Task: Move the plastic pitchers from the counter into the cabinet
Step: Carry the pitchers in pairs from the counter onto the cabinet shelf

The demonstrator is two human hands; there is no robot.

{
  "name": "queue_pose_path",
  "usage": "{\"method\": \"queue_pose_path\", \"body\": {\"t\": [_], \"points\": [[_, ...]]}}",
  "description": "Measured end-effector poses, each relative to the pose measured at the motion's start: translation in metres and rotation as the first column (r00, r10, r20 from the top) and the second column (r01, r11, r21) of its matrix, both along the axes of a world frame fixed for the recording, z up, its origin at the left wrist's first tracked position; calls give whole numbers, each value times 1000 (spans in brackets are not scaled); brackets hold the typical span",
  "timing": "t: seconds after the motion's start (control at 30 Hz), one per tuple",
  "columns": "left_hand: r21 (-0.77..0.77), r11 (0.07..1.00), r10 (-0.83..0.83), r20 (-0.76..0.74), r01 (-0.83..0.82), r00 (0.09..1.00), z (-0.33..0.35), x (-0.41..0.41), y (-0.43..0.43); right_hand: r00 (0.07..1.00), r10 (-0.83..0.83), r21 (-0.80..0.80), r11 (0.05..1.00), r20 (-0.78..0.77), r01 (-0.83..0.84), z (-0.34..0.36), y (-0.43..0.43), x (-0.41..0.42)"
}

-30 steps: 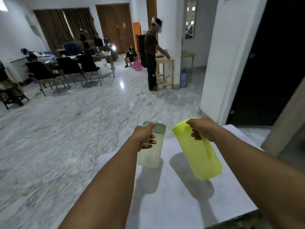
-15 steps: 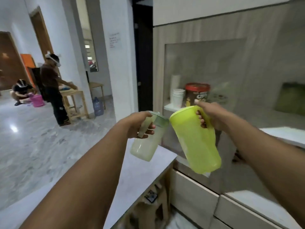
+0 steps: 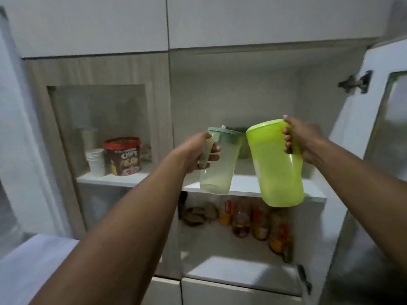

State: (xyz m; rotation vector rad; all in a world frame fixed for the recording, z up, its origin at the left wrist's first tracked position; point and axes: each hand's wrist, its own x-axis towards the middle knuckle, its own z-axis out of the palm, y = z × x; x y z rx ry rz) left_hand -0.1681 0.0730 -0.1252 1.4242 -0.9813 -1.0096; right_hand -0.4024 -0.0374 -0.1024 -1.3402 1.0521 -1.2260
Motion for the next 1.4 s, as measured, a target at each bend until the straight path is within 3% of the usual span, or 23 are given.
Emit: {"method": "queue_pose_path", "body": {"t": [0.37, 0.63, 0.83, 1.17, 1.27, 1.4], "points": [[-45, 997, 52, -97, -57, 994, -52, -72, -182, 936, -297, -4, 953, 189, 303, -56, -120, -55], [-72, 997, -27, -160, 16, 987, -85, -57, -325, 871, -456, -16, 884, 184, 467, -79, -246, -17], [-44, 998, -44, -74, 41, 996, -93, -47, -405, 857, -501, 14, 864, 124, 503, -87, -330, 1], [57, 996, -71, -61, 74, 996, -100, -28, -448, 858, -508, 15, 861, 81, 509, -90, -373, 22], [34, 996, -82, 26, 82, 996, -103, -27, -448, 862, -506, 12, 863, 28, 505, -89, -374, 18], [62, 996, -71, 187, 60, 980, -97, -34, -429, 849, -505, -8, 860, -157, 510, -84, -360, 11]]}}
